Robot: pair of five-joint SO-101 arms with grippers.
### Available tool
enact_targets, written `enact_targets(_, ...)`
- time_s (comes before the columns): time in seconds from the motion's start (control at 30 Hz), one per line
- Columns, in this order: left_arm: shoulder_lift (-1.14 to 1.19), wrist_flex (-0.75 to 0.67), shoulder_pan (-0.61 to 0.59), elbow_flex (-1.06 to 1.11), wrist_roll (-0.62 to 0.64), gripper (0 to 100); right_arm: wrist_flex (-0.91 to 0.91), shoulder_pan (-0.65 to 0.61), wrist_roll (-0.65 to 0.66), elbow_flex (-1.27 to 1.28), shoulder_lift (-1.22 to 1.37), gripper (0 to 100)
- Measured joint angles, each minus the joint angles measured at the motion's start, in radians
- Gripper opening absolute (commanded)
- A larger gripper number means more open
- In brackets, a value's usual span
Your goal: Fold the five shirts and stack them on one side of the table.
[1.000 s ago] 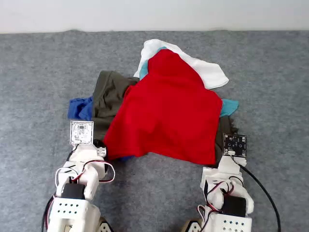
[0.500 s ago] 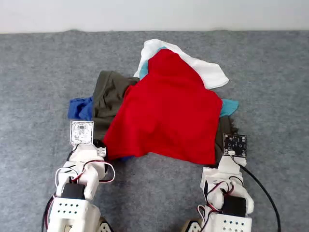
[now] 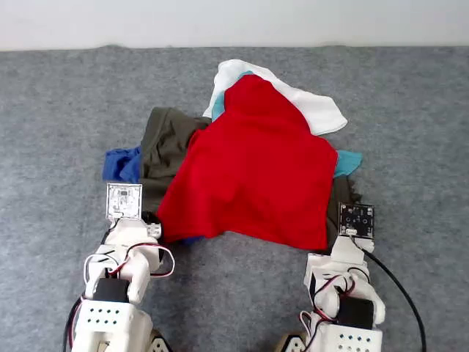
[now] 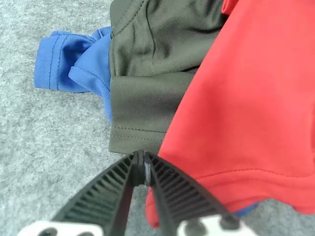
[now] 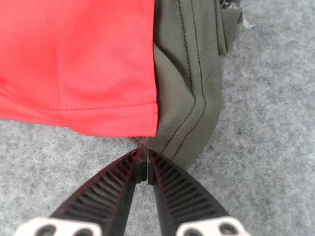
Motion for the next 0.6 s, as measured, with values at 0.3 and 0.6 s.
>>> enact_targets(0.3, 0.0, 0.0, 0.0, 0.0, 0.0, 2, 0.0, 0.0, 0.0, 0.0, 0.0, 1.0)
enact_targets(0.6, 0.0, 0.0, 0.038, 0.0, -0.028, 2, 0.0, 0.0, 0.0, 0.0, 0.0, 1.0)
